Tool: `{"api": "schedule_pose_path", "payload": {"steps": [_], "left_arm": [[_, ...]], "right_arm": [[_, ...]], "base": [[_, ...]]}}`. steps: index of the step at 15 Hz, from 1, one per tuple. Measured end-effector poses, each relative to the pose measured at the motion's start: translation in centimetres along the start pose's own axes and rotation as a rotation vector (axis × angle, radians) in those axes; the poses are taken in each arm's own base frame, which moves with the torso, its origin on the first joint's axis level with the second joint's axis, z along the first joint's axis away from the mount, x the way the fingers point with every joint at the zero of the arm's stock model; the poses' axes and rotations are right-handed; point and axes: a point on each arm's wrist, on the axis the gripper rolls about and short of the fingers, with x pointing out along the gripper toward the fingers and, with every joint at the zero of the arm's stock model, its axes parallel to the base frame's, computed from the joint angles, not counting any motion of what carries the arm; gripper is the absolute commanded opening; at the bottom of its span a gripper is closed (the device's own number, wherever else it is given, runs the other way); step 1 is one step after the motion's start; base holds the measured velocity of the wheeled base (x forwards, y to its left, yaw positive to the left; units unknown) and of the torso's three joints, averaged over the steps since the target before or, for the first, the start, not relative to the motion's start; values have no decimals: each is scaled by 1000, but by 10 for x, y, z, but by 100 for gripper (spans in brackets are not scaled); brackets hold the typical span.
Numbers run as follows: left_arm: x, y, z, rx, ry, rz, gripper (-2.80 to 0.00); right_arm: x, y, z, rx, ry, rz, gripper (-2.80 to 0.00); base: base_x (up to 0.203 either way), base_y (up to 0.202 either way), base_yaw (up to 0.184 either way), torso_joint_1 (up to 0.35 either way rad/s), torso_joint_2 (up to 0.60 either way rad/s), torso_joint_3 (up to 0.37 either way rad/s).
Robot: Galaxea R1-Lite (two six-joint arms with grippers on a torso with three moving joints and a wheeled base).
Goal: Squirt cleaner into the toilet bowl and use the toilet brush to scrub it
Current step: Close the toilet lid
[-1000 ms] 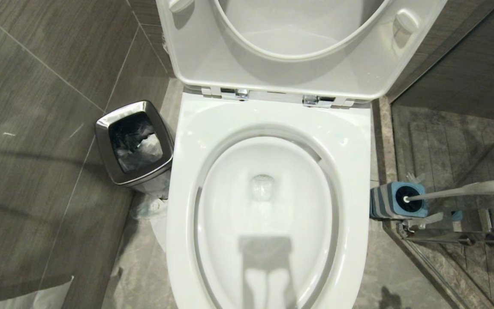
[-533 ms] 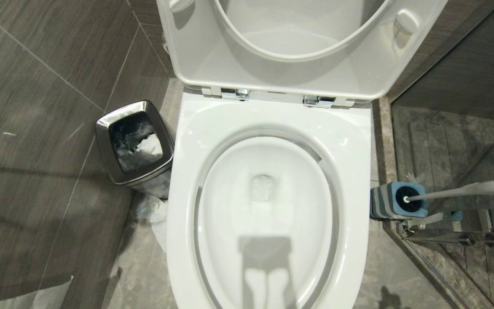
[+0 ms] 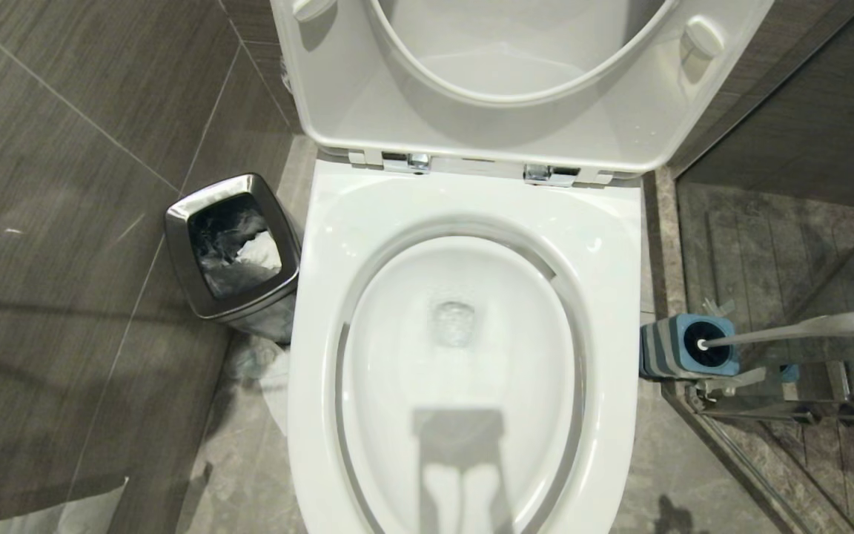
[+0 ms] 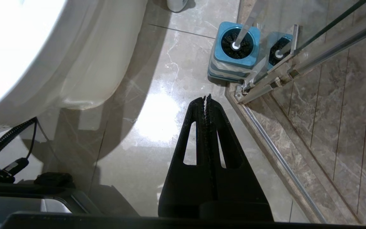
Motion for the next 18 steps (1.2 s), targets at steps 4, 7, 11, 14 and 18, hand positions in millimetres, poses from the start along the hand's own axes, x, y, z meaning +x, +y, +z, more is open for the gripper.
{"api": "schedule_pose_path", "payload": {"steps": [4,7,11,14,18], "left_arm": [[3,2,-8,-14,27,-31,-280],[7,9,-10,-11,36,-46,-280],[24,17,-10,14,-17,-52,-280],[33,19,-15,12,-3,-50,-280],[50,22,-15,18,-62,-55,-280]], "right_arm": [[0,0,0,0,0,0,-280],[0,0,0,0,0,0,-280],[0,0,0,0,0,0,-280],[0,0,0,0,0,0,-280],[0,0,0,0,0,0,-280]], "base": [[0,0,0,0,0,0],[0,0,0,0,0,0],[0,0,0,0,0,0],[0,0,0,0,0,0],[0,0,0,0,0,0]]}}
